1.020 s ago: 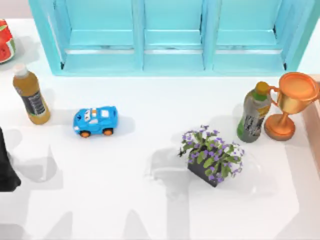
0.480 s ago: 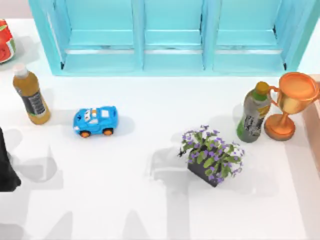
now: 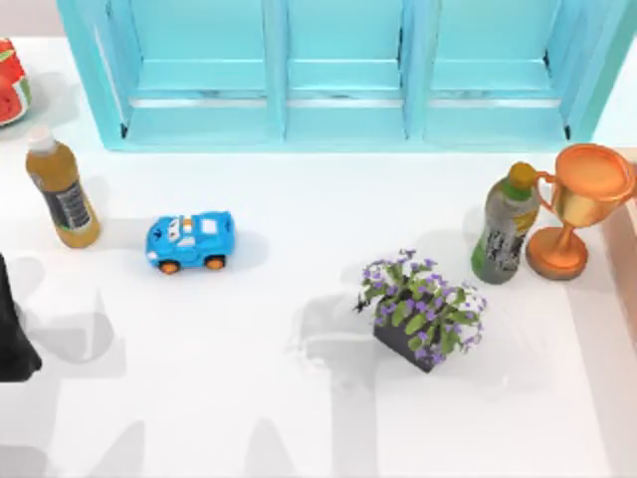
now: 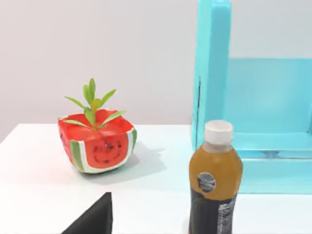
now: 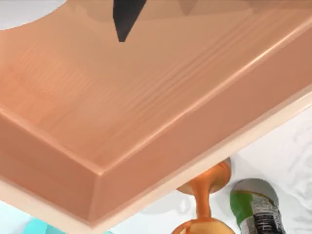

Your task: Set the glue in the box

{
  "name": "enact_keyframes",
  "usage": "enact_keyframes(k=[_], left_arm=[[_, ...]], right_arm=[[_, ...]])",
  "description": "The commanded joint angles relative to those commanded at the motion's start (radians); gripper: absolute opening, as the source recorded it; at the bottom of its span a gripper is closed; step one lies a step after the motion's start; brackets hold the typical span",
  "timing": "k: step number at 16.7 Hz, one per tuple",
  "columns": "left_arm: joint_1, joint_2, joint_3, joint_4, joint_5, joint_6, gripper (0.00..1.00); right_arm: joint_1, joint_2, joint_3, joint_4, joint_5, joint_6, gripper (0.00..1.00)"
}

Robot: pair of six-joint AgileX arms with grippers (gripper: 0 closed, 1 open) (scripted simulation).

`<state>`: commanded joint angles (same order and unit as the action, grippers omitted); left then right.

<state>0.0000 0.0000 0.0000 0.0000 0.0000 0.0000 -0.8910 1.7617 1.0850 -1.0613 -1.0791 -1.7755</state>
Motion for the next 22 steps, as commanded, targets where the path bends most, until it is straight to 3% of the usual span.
enact_keyframes(k=[4, 12, 18, 22], left_arm=[[0.000, 0.000, 0.000, 0.000, 0.000, 0.000, 1.00], [0.000, 0.000, 0.000, 0.000, 0.000, 0.000, 1.00], [0.000, 0.000, 0.000, 0.000, 0.000, 0.000, 1.00], [0.000, 0.000, 0.000, 0.000, 0.000, 0.000, 1.00]], right_arm=[[0.027, 0.000, -0.030, 0.071, 0.000, 0.060, 0.00], [0.150, 0.003, -0.173, 0.491, -0.002, 0.341, 0.00], [0.164, 0.003, -0.189, 0.524, -0.002, 0.372, 0.00], [0.164, 0.003, -0.189, 0.524, -0.002, 0.372, 0.30]])
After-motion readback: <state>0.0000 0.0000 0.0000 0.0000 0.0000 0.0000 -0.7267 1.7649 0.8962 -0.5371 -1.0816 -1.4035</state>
